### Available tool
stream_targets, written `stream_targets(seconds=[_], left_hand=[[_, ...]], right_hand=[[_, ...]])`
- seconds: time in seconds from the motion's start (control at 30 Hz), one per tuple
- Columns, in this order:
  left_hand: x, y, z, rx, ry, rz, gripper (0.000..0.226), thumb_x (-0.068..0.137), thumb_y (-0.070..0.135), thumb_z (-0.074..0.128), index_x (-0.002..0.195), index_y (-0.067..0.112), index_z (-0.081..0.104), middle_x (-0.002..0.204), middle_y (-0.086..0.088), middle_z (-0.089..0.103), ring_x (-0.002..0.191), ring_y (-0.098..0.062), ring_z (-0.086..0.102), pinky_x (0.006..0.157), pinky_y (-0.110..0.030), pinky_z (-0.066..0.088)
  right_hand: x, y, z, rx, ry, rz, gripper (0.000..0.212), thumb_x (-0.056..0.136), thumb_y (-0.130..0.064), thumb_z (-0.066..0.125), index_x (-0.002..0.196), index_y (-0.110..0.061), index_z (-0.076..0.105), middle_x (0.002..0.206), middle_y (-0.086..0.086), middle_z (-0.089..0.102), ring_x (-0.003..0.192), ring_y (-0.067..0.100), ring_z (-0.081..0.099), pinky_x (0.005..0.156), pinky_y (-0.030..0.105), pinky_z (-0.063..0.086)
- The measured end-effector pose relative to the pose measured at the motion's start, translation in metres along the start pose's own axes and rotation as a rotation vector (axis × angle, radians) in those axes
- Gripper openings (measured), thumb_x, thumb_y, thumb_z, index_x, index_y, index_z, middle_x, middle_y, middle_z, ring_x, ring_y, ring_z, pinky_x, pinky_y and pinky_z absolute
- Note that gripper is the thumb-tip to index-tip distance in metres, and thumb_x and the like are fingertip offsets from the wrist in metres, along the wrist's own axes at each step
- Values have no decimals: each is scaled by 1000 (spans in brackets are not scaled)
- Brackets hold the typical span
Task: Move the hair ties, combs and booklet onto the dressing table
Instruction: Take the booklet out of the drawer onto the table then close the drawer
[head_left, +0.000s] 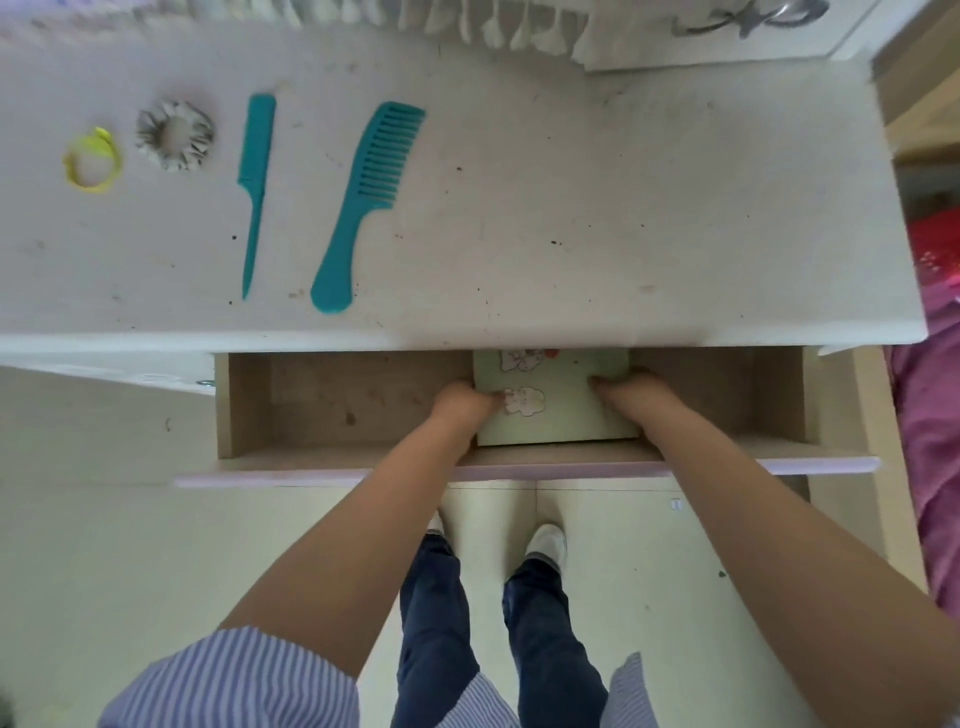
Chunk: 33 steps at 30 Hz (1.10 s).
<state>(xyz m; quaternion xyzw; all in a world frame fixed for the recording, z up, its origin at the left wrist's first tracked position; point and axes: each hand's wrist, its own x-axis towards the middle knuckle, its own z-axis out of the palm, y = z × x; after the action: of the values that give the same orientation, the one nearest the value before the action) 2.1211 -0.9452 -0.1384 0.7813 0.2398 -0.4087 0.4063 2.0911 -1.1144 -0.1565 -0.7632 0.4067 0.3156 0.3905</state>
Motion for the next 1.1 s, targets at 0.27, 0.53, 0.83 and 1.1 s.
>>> stream_targets(seconds=[0.27,0.53,0.83,1.1], left_hand=[[-62,-4,-38,-307,-104,-13,16,95,8,50,85,0,59,98,-14,64,76,-21,63,51,-21,58],[-124,3,-73,-206,-57,246,26,97,19,47,74,20,59,73,2,62,63,-11,55,40,-13,47],[-66,71,-85,-161,414,531,52,94,17,53,139,4,31,122,-16,57,100,-26,60,93,-36,52],[-50,-32,-59,1223,238,948,94,74,54,66,140,-2,31,150,-22,32,141,-35,25,115,-46,25]], right_hand=[[-50,4,-26,29,-94,-112,36,88,-35,60,97,0,60,76,11,54,62,19,48,55,27,35],[-115,7,-59,623,-396,-306,19,88,-8,55,70,-12,58,64,1,68,56,12,64,49,20,54],[-96,-48,-44,1132,-238,-377,25,96,0,45,76,-13,52,57,0,67,33,3,61,34,10,49],[-84,-15,-29,-426,203,-719,34,84,-36,65,93,-3,61,80,15,65,77,27,66,70,33,53]])
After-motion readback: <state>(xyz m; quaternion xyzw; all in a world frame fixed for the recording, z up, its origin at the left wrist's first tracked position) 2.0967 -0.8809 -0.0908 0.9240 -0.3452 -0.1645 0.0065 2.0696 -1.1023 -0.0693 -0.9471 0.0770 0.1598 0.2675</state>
